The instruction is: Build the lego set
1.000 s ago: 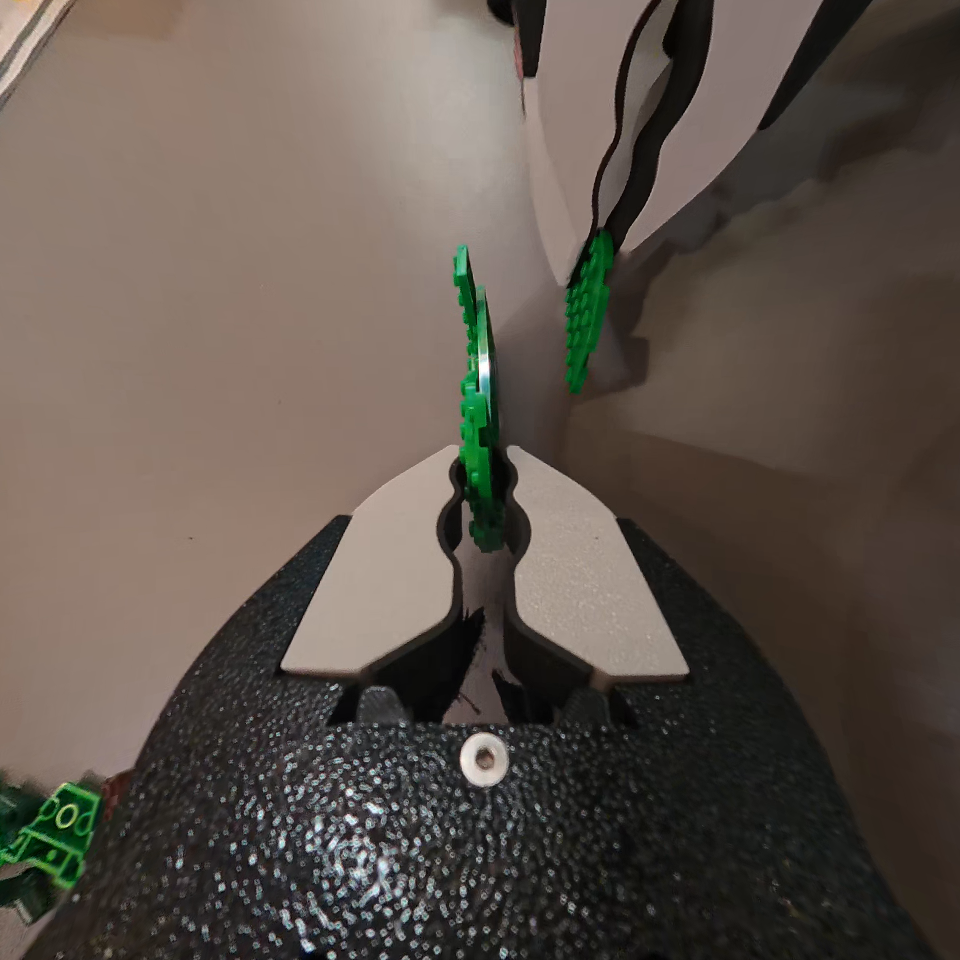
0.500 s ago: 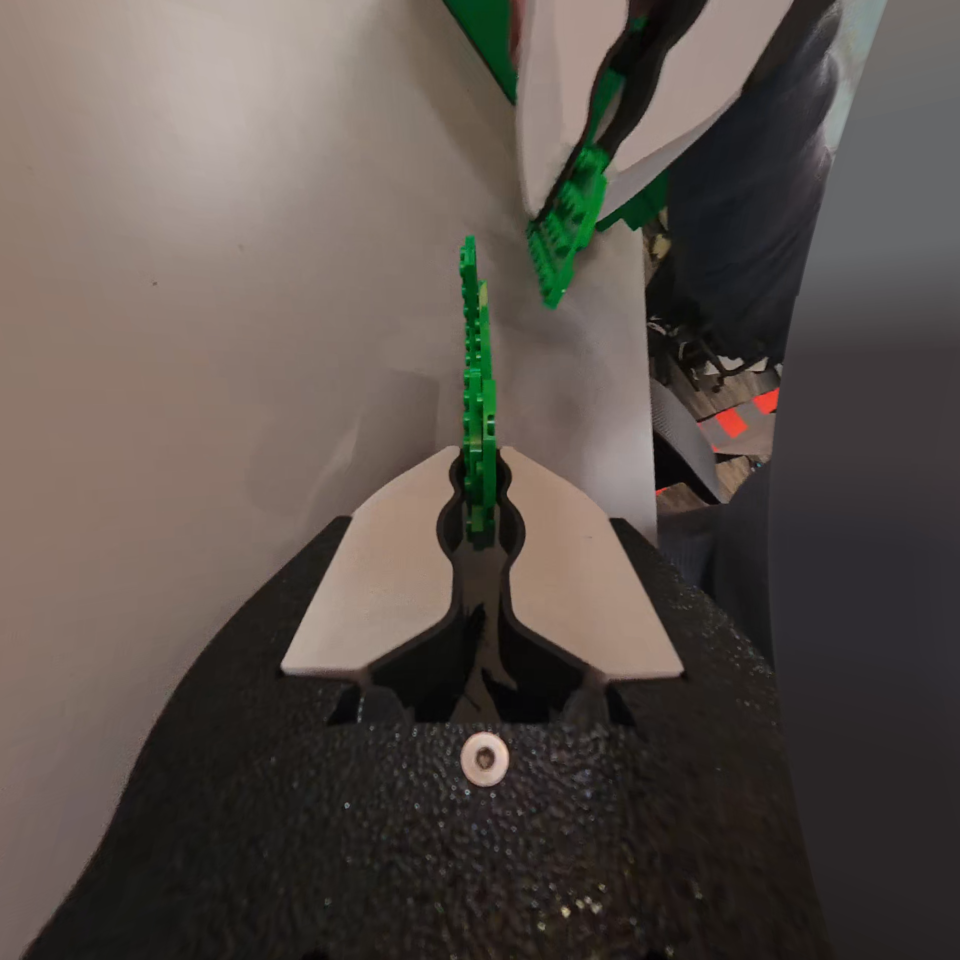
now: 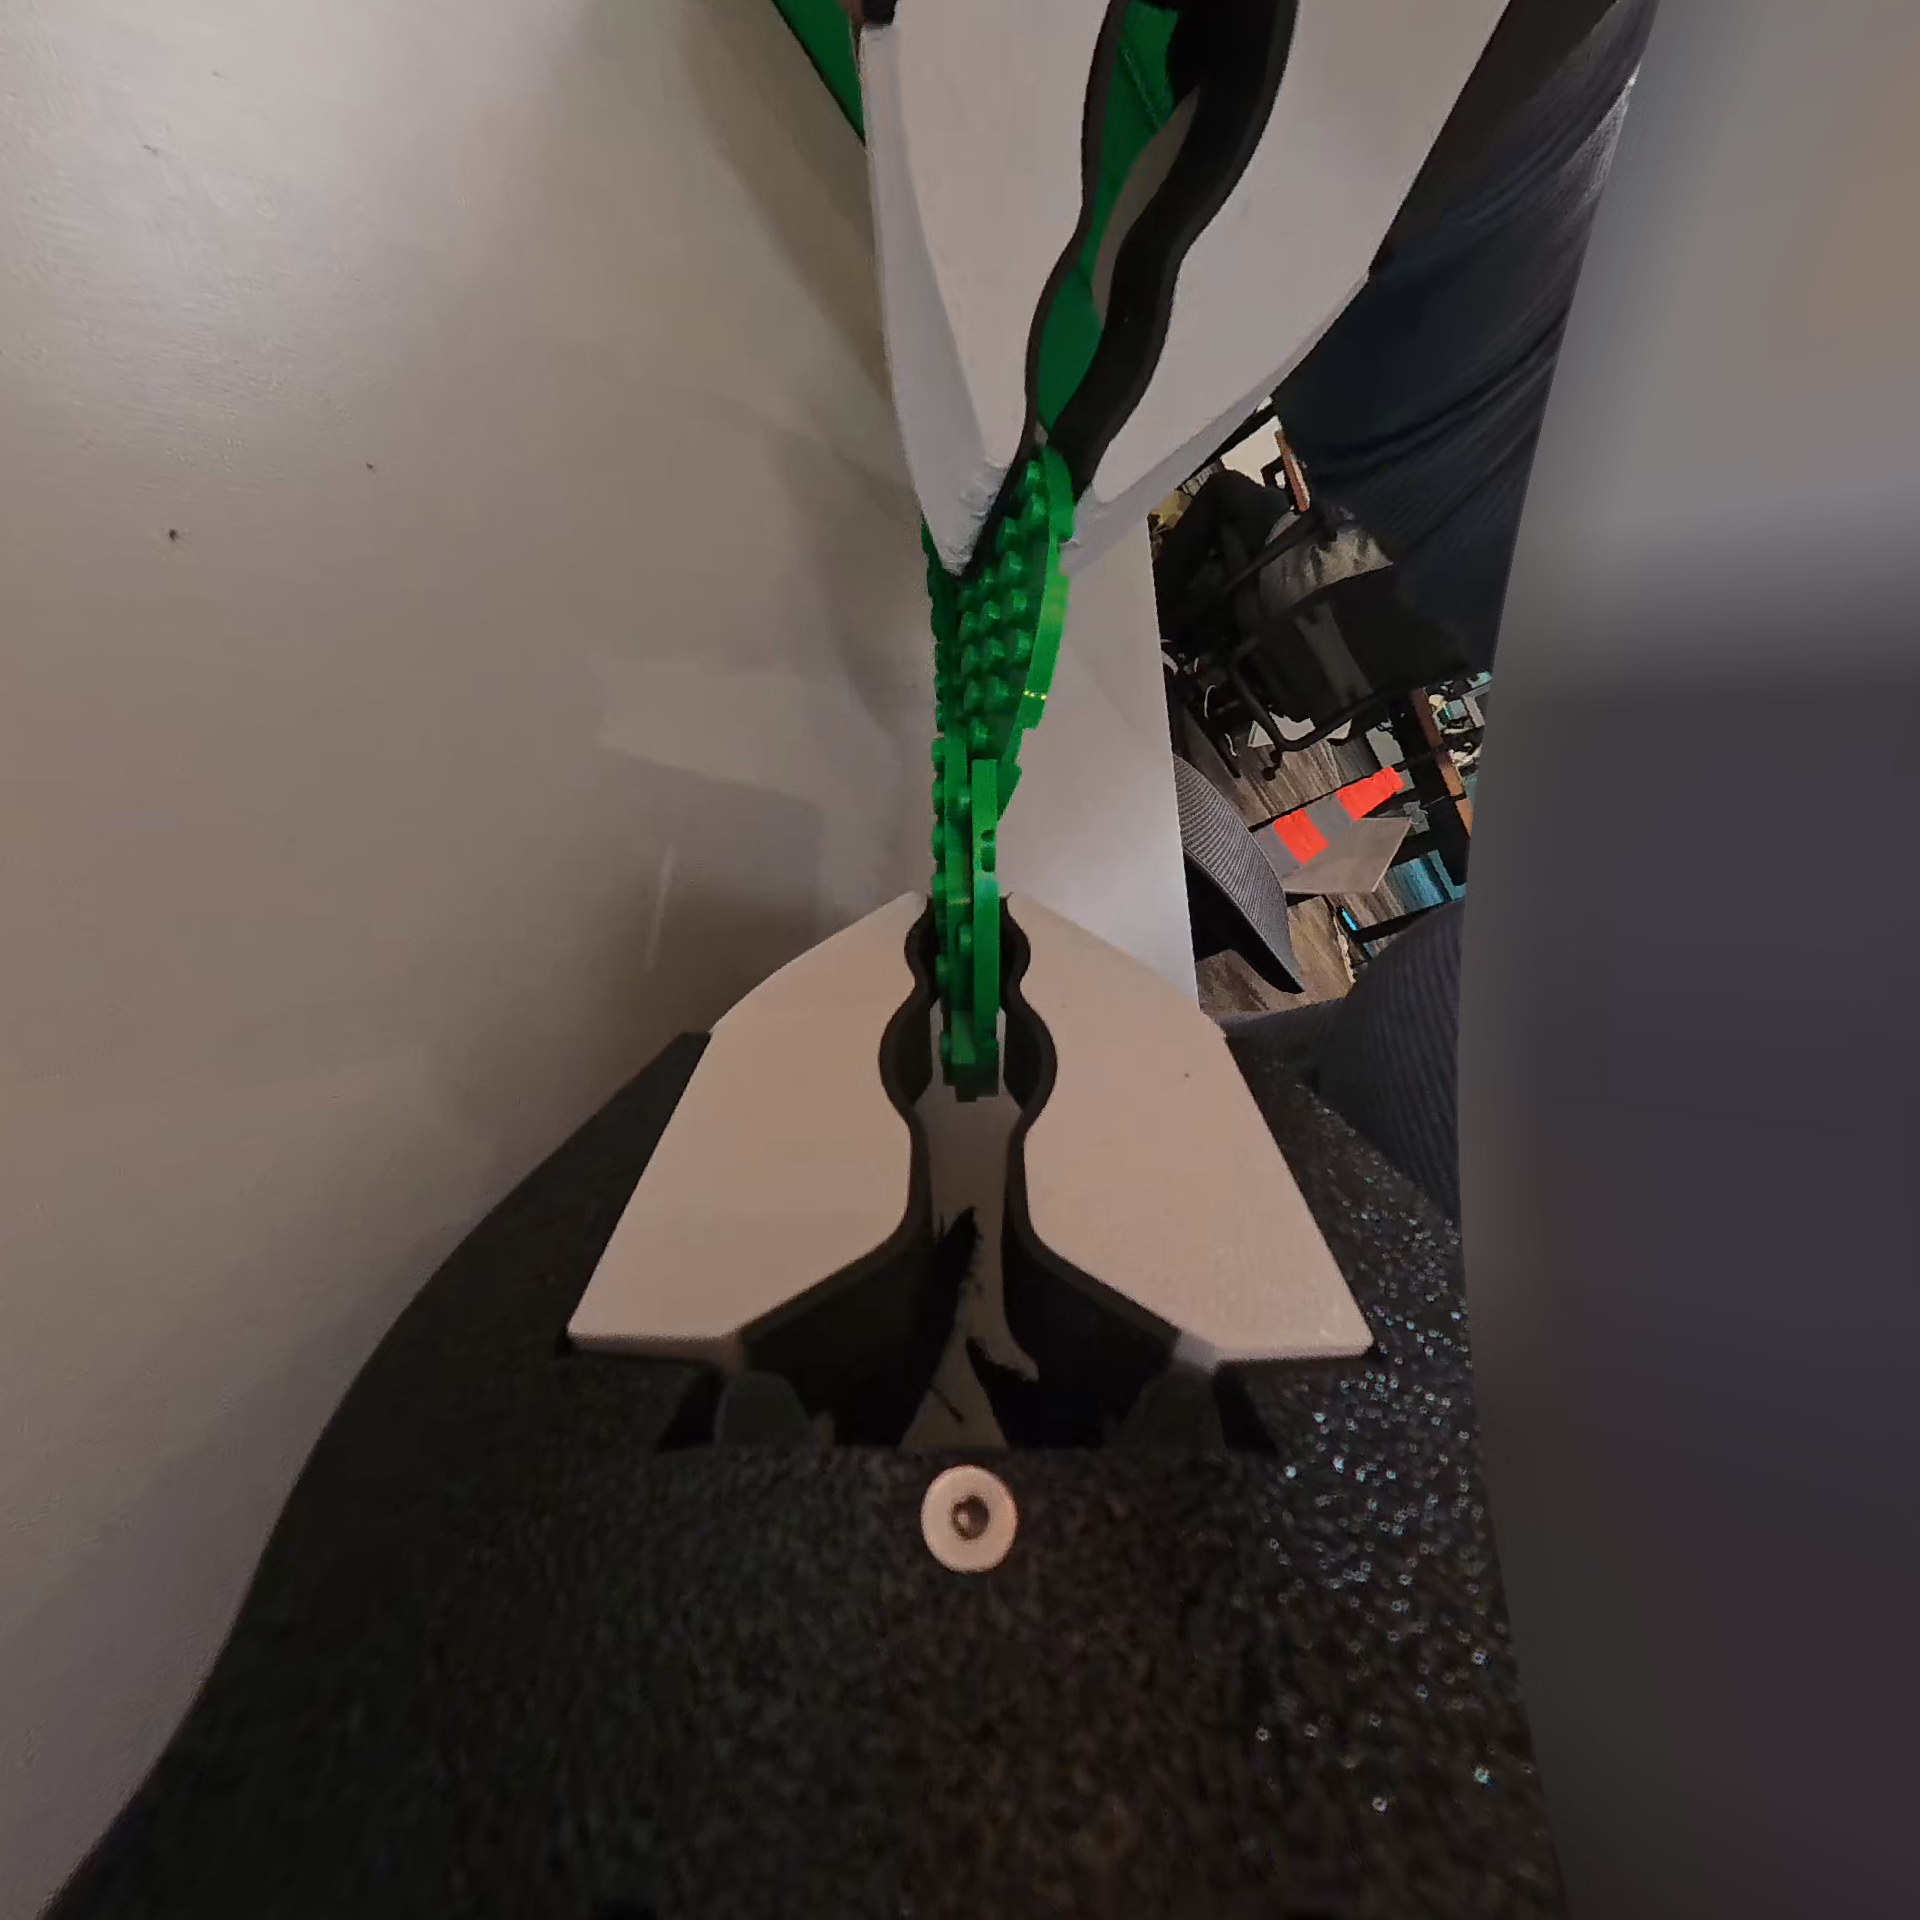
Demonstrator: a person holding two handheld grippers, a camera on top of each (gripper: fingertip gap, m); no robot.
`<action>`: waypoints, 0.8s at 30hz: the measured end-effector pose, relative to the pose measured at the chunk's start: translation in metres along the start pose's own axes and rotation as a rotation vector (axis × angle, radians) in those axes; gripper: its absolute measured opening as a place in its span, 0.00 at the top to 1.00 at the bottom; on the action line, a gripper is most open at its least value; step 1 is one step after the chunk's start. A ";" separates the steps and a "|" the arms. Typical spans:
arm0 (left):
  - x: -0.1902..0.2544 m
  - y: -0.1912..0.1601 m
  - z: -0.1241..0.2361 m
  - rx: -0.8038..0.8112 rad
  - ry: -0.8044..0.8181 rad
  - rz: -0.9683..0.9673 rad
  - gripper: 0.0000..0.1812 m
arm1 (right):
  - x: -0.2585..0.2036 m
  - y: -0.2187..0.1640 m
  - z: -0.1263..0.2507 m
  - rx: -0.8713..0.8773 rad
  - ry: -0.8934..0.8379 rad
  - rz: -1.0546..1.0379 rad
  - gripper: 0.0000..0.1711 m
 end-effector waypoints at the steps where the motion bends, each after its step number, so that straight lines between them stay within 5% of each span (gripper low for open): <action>1: 0.000 0.001 0.000 0.004 -0.004 0.001 0.96 | 0.000 0.000 0.000 -0.009 0.002 -0.003 0.97; 24: 0.004 0.001 0.003 0.018 -0.026 -0.042 0.96 | -0.001 0.004 0.001 -0.006 -0.016 -0.014 0.92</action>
Point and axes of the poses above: each gripper's, where its closed fingertips meet, z back along the fingers, y out of its top, x = y × z across the jaws, the point moved 2 cm from there along z, back along the fingers, and after that the axes turned 1 degree about z, right-handed, at the moved point
